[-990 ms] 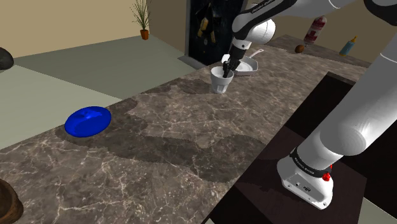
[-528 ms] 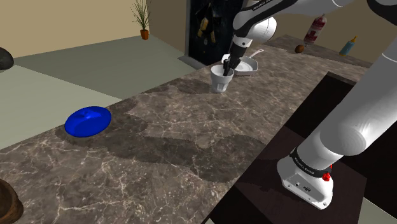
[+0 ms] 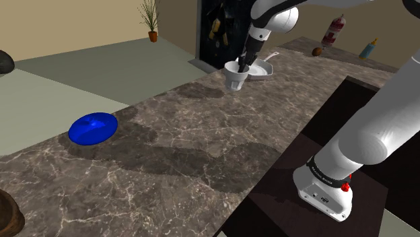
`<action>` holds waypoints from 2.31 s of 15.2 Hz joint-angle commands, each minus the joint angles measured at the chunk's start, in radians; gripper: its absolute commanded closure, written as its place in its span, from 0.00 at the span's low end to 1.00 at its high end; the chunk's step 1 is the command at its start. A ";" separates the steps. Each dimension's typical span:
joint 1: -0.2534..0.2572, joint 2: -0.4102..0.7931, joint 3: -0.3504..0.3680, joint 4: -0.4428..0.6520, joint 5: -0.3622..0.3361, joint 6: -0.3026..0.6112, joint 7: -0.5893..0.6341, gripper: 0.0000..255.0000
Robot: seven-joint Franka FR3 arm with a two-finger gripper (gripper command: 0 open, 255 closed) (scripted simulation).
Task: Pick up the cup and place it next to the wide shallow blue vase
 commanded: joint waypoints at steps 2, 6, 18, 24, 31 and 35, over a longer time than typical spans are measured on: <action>0.000 -0.020 0.000 0.019 -0.012 -0.038 0.014 1.00; -0.001 -0.042 0.000 0.051 -0.024 -0.088 0.029 1.00; -0.003 -0.085 0.001 0.166 -0.050 -0.241 0.068 1.00; -0.003 -0.094 0.001 0.225 -0.056 -0.309 0.082 1.00; 0.072 -0.043 0.088 0.276 -0.048 -0.280 0.238 1.00; 0.115 0.006 0.133 0.331 -0.048 -0.271 0.326 1.00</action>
